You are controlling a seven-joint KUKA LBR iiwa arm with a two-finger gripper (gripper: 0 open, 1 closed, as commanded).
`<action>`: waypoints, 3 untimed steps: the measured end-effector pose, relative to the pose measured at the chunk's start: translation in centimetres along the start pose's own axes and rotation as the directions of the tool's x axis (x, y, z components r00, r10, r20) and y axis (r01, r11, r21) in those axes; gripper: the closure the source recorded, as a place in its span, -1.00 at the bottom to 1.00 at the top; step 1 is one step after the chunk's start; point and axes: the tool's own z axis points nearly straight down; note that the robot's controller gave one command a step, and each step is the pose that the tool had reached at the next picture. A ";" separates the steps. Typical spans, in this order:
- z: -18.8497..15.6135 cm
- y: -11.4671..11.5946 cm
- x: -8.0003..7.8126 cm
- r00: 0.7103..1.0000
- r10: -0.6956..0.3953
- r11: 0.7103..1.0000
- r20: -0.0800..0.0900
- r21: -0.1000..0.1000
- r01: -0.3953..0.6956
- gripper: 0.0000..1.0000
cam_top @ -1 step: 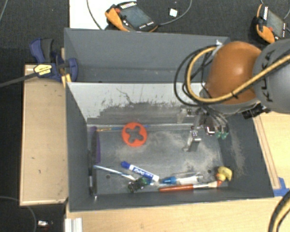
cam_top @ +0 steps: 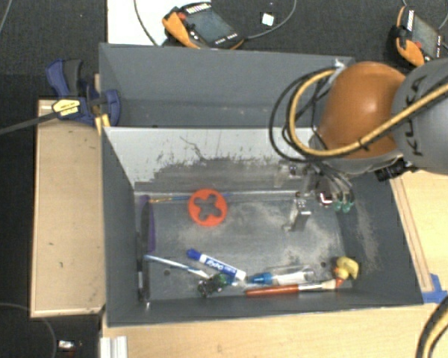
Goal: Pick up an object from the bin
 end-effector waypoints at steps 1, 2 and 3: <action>10.0 7.1 2.5 0.951 -0.308 0.951 0.001 -0.001 0.308 -1.00; 6.5 9.8 0.5 0.986 -0.164 0.986 0.010 0.001 0.164 -1.00; 7.4 19.3 7.3 0.934 -0.357 0.934 -0.003 -0.006 0.357 -1.00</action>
Offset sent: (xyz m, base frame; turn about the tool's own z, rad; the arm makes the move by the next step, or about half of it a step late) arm -0.0070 0.0973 -0.0667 -0.1652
